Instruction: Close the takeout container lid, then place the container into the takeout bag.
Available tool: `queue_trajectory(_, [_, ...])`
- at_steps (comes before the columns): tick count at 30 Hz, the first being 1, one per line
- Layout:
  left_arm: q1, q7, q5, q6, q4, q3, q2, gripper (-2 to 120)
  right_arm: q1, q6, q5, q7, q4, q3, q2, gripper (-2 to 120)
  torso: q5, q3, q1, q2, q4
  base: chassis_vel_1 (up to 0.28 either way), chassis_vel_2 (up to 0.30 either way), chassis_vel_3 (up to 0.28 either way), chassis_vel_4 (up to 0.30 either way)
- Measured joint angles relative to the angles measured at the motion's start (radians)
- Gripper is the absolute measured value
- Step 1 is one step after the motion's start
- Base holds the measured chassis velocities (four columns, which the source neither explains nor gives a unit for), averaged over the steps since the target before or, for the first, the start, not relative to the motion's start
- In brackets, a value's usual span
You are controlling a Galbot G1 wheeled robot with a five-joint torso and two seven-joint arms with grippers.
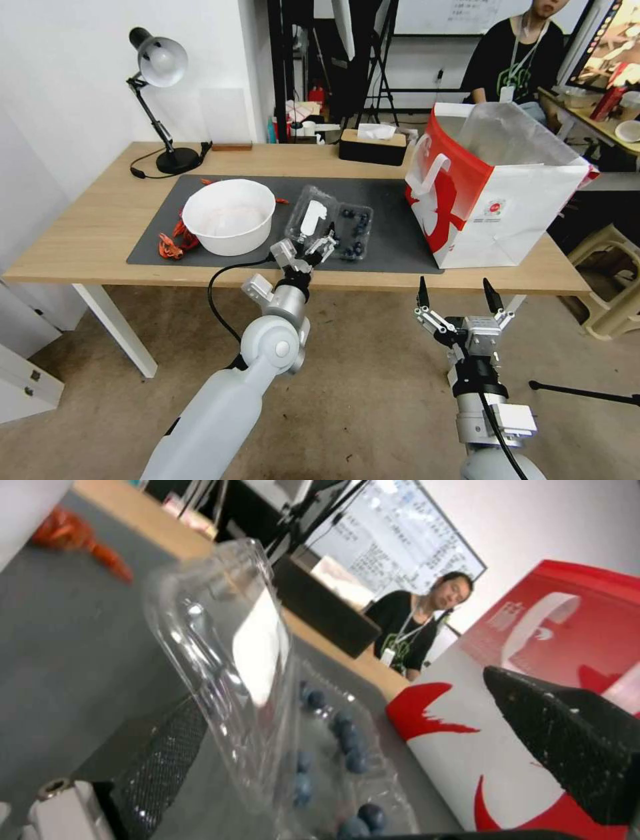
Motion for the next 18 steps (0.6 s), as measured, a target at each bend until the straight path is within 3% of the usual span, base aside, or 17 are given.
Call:
queue_trajectory(13, [-0.057,0.015,-0.012,-0.01,-0.013,0.034,0.033,100,-0.002,0.001,-0.006,-0.001,-0.001,0.004,0.006,100,0.0,0.0,0.0,0.0,-0.0001,0.0,0.0,0.0,0.0])
queue_trajectory(18, [-0.094,0.006,-0.087,-0.001,-0.035,0.055,0.042,100,-0.005,0.002,-0.009,-0.002,-0.001,0.012,0.011,100,0.0,0.0,0.0,0.0,-0.0001,0.0,0.0,0.0,0.0])
